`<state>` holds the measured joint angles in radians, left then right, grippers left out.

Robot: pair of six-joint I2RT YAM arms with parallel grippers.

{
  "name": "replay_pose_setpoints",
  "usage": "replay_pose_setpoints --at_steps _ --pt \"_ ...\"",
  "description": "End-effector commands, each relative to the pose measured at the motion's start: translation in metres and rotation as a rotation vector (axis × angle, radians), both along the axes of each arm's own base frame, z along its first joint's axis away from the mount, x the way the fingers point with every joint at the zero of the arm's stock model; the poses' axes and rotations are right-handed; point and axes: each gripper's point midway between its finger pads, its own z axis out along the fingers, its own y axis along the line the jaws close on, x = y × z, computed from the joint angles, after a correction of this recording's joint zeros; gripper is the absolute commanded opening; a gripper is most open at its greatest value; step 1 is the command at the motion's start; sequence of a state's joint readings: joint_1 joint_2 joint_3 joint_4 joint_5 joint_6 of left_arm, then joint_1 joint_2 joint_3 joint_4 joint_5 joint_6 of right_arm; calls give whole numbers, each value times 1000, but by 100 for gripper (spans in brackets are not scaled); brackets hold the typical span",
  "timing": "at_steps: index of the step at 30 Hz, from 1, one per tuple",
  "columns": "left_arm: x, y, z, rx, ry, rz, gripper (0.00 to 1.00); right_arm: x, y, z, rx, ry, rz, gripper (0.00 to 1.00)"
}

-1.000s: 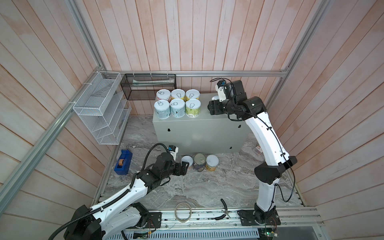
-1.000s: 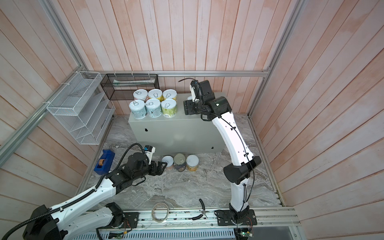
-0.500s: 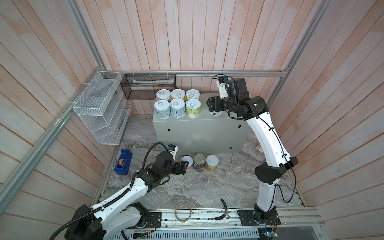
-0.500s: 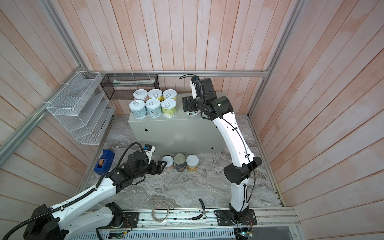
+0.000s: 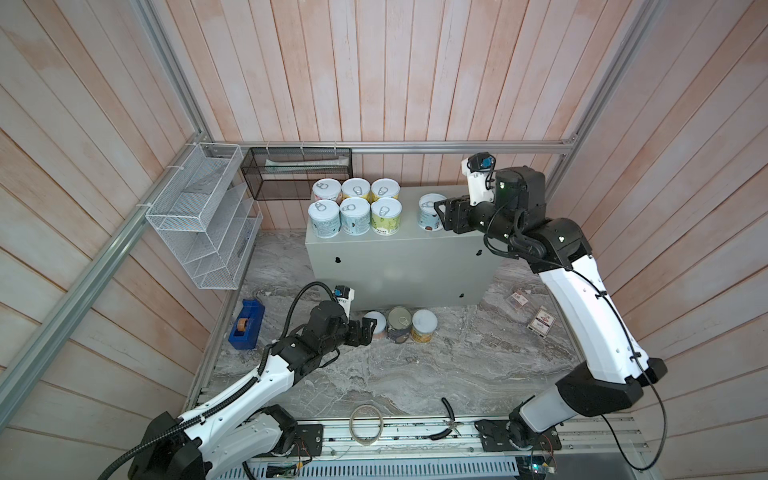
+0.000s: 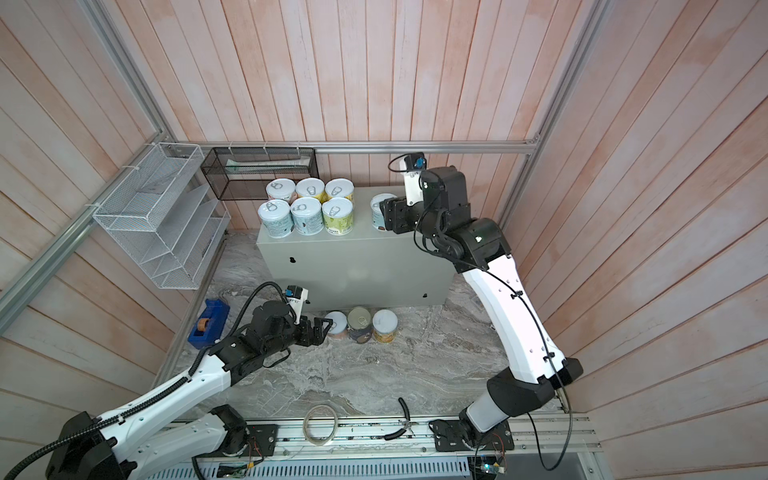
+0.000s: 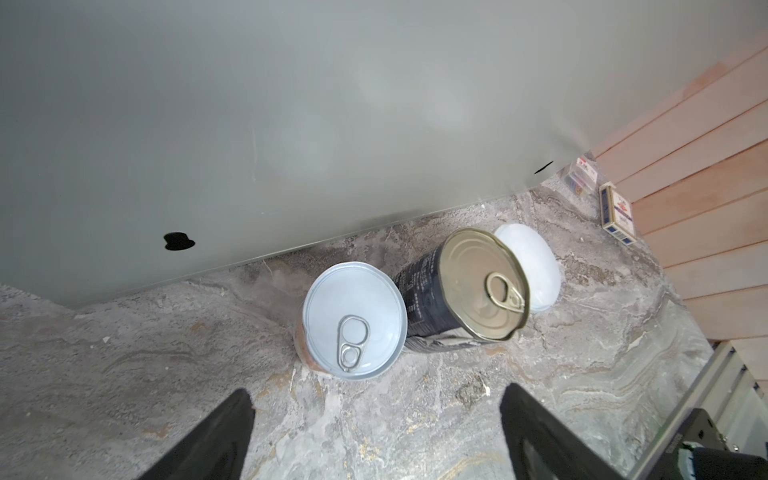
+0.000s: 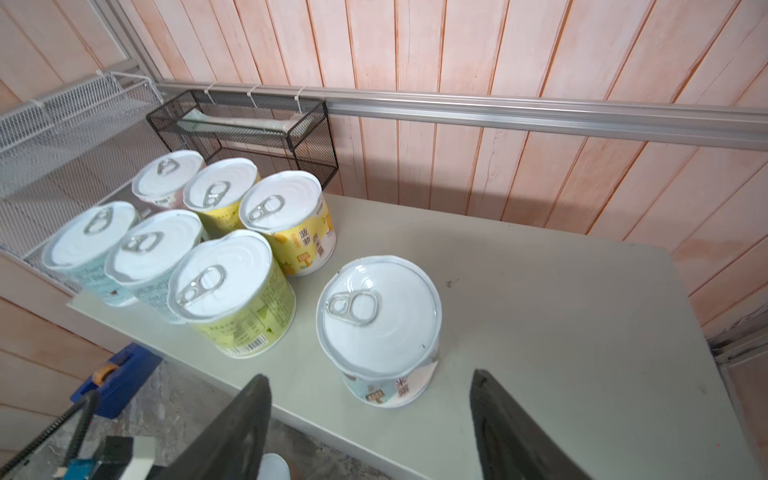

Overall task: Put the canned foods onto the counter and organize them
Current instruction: 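Set the can down with the right gripper beside the yellow cans, then open the right gripper and draw it back from the placed can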

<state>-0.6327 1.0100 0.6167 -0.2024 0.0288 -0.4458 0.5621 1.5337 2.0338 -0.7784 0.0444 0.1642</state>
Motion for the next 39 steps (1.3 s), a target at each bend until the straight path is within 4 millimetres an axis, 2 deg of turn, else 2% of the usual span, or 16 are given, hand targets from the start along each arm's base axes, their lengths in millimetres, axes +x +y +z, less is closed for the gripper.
replay_pose_setpoints --at_steps 1,6,10,16,22,31,39 --pt "5 4 11 -53 -39 43 95 4 9 -8 19 -17 31 68" --pt "3 3 5 -51 -21 40 95 9 11 -23 -7 -9 43 67" --pt "4 2 5 -49 -17 41 95 21 8 -33 -20 -9 23 67" --pt "6 1 1 -47 -10 42 95 32 18 -42 -28 -24 57 67" --pt "9 -1 1 -39 -8 42 95 41 30 -45 -17 -28 91 67" --pt "12 -5 -4 -33 10 30 95 57 34 -54 -26 -31 76 67" --pt "13 -6 -4 -38 5 29 94 70 42 -46 -7 -40 87 67"
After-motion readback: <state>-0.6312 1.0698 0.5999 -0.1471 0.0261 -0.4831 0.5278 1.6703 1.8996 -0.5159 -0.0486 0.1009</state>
